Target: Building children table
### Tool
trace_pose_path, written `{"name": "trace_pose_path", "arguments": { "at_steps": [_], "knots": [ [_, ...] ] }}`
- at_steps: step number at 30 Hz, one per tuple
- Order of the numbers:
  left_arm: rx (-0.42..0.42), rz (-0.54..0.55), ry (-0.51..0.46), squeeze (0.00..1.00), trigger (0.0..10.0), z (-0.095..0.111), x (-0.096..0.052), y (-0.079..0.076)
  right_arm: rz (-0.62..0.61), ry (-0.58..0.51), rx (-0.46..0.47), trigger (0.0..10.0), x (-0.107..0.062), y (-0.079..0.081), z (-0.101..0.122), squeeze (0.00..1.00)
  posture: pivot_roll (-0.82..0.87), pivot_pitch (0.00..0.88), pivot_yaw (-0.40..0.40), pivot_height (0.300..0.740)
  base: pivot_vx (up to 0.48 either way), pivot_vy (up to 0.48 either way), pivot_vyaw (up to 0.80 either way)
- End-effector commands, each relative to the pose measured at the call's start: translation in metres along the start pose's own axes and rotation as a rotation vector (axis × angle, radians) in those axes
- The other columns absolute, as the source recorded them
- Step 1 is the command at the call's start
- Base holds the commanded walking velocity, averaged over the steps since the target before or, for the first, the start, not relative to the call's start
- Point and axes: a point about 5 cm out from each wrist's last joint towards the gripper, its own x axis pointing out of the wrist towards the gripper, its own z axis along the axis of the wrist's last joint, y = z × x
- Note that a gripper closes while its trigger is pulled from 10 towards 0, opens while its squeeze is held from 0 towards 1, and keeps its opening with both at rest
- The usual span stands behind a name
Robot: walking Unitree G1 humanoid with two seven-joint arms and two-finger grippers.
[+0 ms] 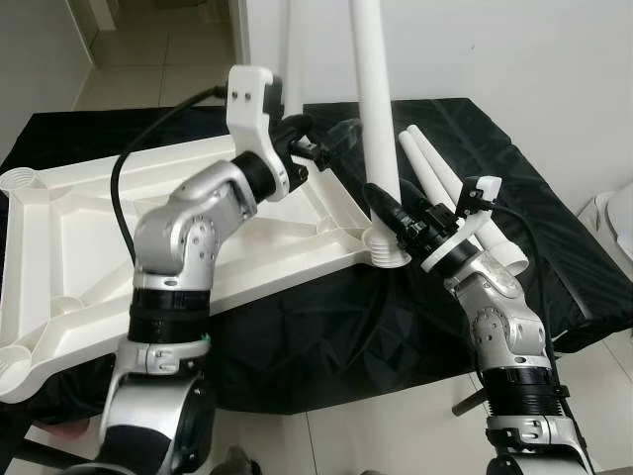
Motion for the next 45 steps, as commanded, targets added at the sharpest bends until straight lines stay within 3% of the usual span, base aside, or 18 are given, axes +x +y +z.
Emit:
{"name": "trace_pose_path", "arguments": {
  "at_steps": [1, 10, 12, 19, 20, 21, 22, 37, 38, 39, 40, 42, 43, 45],
  "knots": [
    [-0.013, -0.120, 0.010, 0.00, 10.0, 0.003, 0.003, -0.007, 0.050, -0.014, -0.028, 10.0, 0.000, 0.005, 0.004, 0.00, -0.06, 0.028, 0.026, 0.740, 0.000, 0.000, 0.00],
    [-0.019, -0.160, -0.020, 0.00, 10.0, 0.016, 0.007, -0.009, 0.154, 0.037, -0.049, 10.0, 0.001, 0.013, -0.003, 0.00, -0.05, 0.002, 0.020, 0.740, 0.000, 0.000, 0.00],
    [-0.035, -0.177, -0.043, 0.00, 10.0, 0.027, 0.011, -0.009, 0.200, 0.076, -0.071, 10.0, 0.000, 0.017, -0.010, 0.00, -0.05, 0.000, 0.024, 0.740, 0.000, 0.000, 0.00],
    [-0.024, -0.150, -0.050, 0.00, 10.0, 0.038, 0.013, -0.003, 0.188, 0.096, -0.099, 10.0, -0.001, 0.015, -0.015, 0.00, -0.05, 0.000, 0.031, 0.740, 0.000, 0.000, 0.00],
    [-0.032, -0.143, -0.061, 0.00, 2.0, 0.041, 0.012, -0.002, 0.182, 0.101, -0.102, 10.0, -0.002, 0.015, -0.016, 0.00, -0.05, 0.000, 0.033, 0.740, 0.000, 0.000, 0.00],
    [-0.032, -0.143, -0.061, 0.00, 2.0, 0.041, 0.012, -0.002, 0.182, 0.101, -0.102, 10.0, -0.002, 0.015, -0.016, 0.00, -0.05, 0.000, 0.033, 0.740, 0.000, 0.000, 0.00],
    [-0.043, -0.138, -0.074, 0.00, 0.0, 0.043, 0.011, -0.002, 0.174, 0.103, -0.102, 10.0, -0.003, 0.014, -0.017, 0.00, -0.05, 0.000, 0.034, 0.740, 0.000, 0.000, 0.00],
    [-0.047, -0.174, -0.097, 0.00, 0.0, 0.049, 0.012, -0.009, 0.125, 0.147, -0.143, 10.0, -0.007, 0.008, -0.018, 0.00, -0.06, 0.000, 0.024, 0.740, 0.000, 0.000, 0.00],
    [-0.016, -0.167, -0.081, 0.00, 3.6, 0.049, 0.013, -0.010, 0.094, 0.177, -0.136, 10.0, -0.005, 0.006, -0.019, 0.00, -0.05, 0.000, 0.013, 0.740, 0.000, 0.000, 0.00],
    [-0.004, -0.164, -0.075, 0.00, 3.6, 0.049, 0.013, -0.011, 0.082, 0.186, -0.134, 10.0, -0.004, 0.005, -0.019, 0.00, -0.05, 0.000, 0.013, 0.740, 0.000, 0.000, 0.00],
    [0.020, -0.162, -0.067, 0.00, 10.0, 0.049, 0.013, -0.012, 0.072, 0.191, -0.134, 10.0, -0.003, 0.004, -0.018, 0.00, -0.05, 0.000, 0.013, 0.740, 0.000, 0.000, 0.00],
    [0.033, -0.163, -0.062, 0.00, 10.0, 0.049, 0.013, -0.013, 0.067, 0.192, -0.136, 10.0, -0.002, 0.004, -0.018, 0.00, -0.05, 0.000, 0.009, 0.740, 0.000, 0.000, 0.00],
    [0.052, -0.159, -0.050, 0.00, 10.0, 0.048, 0.013, -0.013, 0.058, 0.194, -0.127, 10.0, -0.001, 0.002, -0.017, 1.00, -0.04, 0.000, 0.008, 0.740, 0.000, 0.000, 0.00],
    [0.088, -0.158, -0.035, 0.00, 10.0, 0.047, 0.012, -0.015, 0.059, 0.197, -0.120, 10.0, 0.000, 0.000, -0.014, 1.00, -0.04, 0.002, 0.001, 0.740, 0.000, 0.000, 0.00]
  ]
}}
